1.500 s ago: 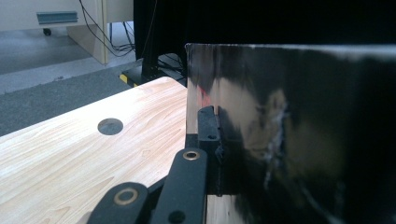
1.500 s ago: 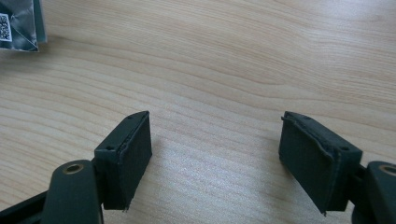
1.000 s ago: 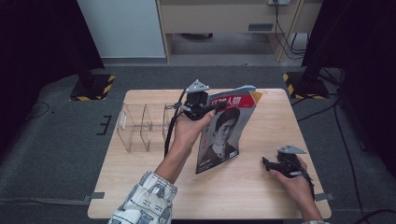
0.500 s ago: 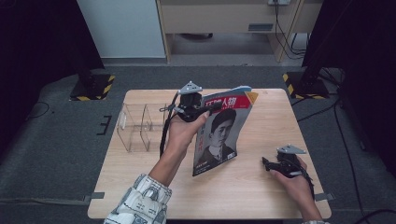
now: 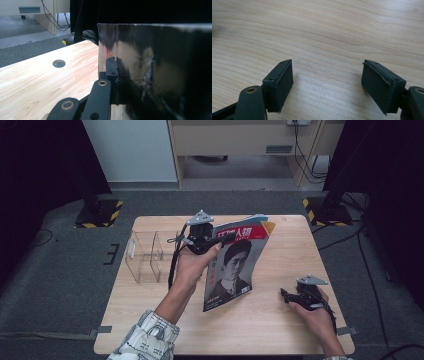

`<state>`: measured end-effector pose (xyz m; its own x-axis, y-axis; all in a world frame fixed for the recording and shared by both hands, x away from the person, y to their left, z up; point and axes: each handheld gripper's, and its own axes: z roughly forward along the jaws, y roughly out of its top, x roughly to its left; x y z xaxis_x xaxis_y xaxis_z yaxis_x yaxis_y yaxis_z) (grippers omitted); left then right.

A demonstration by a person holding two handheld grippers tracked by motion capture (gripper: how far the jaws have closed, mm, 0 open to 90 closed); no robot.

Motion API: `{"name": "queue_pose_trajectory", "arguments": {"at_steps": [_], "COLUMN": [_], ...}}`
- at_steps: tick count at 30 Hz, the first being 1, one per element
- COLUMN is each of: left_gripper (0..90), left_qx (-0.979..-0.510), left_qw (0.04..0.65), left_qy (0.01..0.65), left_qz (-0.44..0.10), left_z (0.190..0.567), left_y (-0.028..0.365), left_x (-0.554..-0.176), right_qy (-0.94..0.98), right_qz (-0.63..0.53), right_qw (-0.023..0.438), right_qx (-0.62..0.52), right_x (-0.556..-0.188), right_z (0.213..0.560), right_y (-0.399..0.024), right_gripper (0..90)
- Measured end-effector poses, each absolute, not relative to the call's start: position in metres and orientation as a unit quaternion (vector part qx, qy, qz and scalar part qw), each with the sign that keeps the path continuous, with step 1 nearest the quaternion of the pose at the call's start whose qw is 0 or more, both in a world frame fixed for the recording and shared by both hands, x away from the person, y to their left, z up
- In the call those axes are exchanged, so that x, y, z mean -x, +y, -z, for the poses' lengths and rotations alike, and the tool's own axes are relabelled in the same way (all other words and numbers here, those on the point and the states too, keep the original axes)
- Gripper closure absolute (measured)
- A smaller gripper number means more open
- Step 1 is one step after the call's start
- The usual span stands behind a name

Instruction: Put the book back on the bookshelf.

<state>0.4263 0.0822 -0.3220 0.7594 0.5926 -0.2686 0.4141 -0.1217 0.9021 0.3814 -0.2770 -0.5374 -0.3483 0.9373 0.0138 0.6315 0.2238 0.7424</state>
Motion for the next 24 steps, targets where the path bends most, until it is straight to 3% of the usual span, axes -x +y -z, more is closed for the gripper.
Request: {"name": "queue_pose_trajectory", "arguments": {"at_steps": [24], "left_gripper": [86.5], "left_qx": [-0.73], "left_qw": [0.579], "left_qy": [0.35], "left_qz": [-0.093], "left_z": [0.319], "left_y": [0.135], "left_x": [-0.405], "right_qy": [0.75], "right_qz": [-0.336], "right_qw": [0.226], "right_qx": [-0.522], "right_x": [-0.381], "right_z": [0.537], "right_y": [-0.276], "right_gripper": [25.6]}}
